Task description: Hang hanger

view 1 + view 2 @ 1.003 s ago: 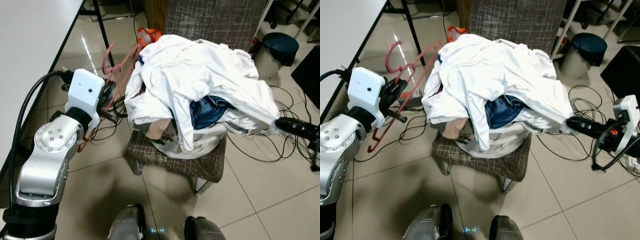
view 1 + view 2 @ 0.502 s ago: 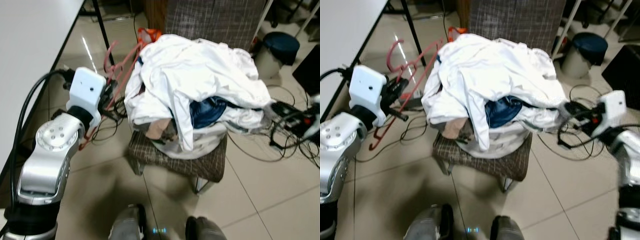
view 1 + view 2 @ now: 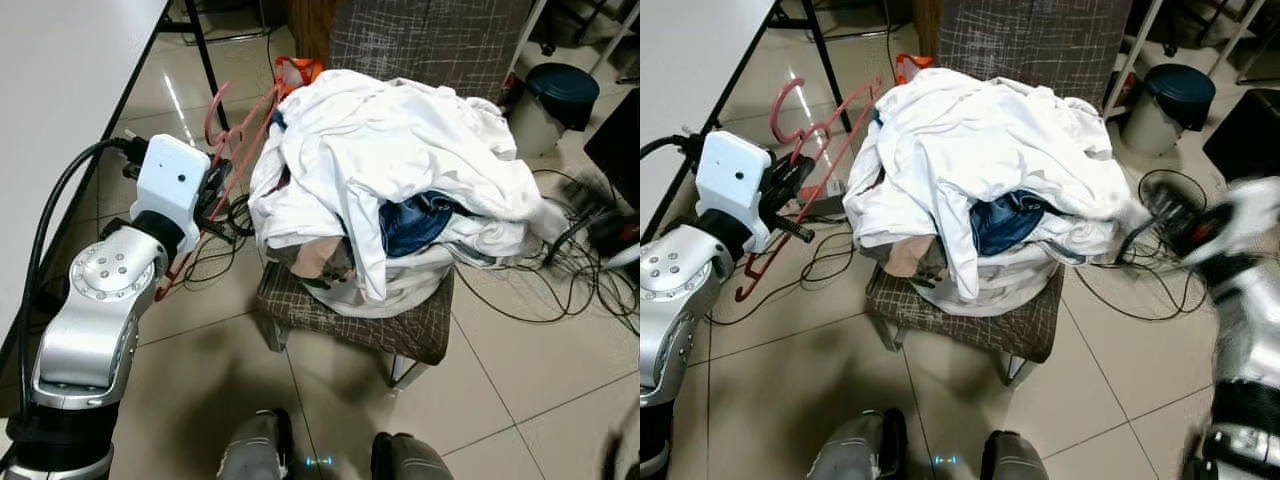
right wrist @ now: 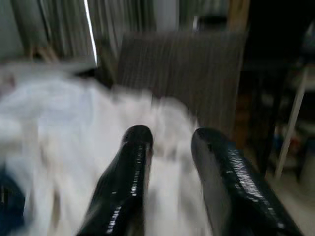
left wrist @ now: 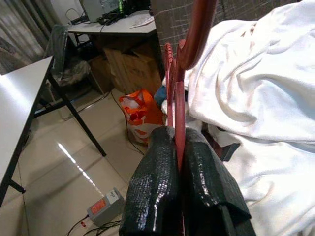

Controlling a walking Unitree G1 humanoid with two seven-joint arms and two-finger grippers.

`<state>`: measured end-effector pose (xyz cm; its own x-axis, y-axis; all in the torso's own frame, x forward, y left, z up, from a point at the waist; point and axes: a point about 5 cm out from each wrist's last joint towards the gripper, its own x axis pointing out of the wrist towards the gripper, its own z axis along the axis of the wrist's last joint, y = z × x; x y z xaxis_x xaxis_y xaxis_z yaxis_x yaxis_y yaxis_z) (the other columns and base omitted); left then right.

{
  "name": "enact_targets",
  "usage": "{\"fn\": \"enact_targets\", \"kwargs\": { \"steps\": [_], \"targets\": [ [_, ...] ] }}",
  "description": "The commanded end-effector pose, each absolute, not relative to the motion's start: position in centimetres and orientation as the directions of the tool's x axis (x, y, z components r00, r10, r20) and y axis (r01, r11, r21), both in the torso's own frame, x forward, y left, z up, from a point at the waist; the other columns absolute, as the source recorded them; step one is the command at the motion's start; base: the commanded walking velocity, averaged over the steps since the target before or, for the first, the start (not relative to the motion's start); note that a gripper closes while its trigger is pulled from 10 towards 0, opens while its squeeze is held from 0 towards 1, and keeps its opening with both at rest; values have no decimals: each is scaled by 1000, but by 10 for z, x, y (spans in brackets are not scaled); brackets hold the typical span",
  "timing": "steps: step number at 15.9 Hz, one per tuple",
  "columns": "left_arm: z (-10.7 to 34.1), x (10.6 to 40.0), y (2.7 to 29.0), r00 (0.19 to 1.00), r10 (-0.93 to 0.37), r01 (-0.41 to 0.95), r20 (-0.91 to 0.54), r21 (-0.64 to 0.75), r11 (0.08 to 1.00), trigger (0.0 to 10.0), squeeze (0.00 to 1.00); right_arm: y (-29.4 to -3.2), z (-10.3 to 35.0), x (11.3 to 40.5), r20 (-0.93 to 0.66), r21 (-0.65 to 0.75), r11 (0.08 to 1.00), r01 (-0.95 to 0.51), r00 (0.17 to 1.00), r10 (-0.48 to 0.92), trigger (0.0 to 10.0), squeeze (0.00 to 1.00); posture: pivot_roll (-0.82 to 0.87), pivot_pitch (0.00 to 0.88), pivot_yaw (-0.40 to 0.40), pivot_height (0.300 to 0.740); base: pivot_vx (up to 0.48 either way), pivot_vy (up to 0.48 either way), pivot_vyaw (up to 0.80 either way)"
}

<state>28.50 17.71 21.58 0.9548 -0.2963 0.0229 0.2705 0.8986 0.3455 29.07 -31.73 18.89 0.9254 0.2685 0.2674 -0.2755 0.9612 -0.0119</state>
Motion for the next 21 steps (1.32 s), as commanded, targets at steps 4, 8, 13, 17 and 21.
{"fn": "enact_targets", "kwargs": {
  "steps": [4, 8, 13, 17, 21],
  "targets": [
    [218, 283, 179, 956, -291, 262, 29, 357, 896, 10000, 0, -319, 201, 291, 330, 95, 929, -357, 892, 308, 10000, 1000, 4, 171, 37, 740, 0, 0, 0],
    [217, 281, 179, 956, -294, 266, 24, 360, 894, 10000, 0, -303, 187, 316, 32, -60, 894, -445, 894, 447, 10000, 1000, 7, 170, 25, 740, 0, 0, 0],
    [216, 278, 181, 959, -283, 258, 19, 360, 897, 10000, 0, -311, 191, 319, -102, -71, 820, -568, 822, 560, 9059, 0, 6, 184, 18, 740, 0, 0, 0],
    [215, 277, 182, 961, -277, 254, 14, 358, 899, 10000, 0, -314, 199, 317, -144, -91, 737, -670, 741, 656, 9647, 0, 11, 195, 10, 740, 0, 0, 0],
    [214, 275, 183, 962, -272, 250, 11, 357, 900, 10000, 0, -312, 192, 318, -195, -108, 707, -699, 712, 674, 10000, 0, 11, 196, 8, 740, 0, 0, 0]
  ]
}}
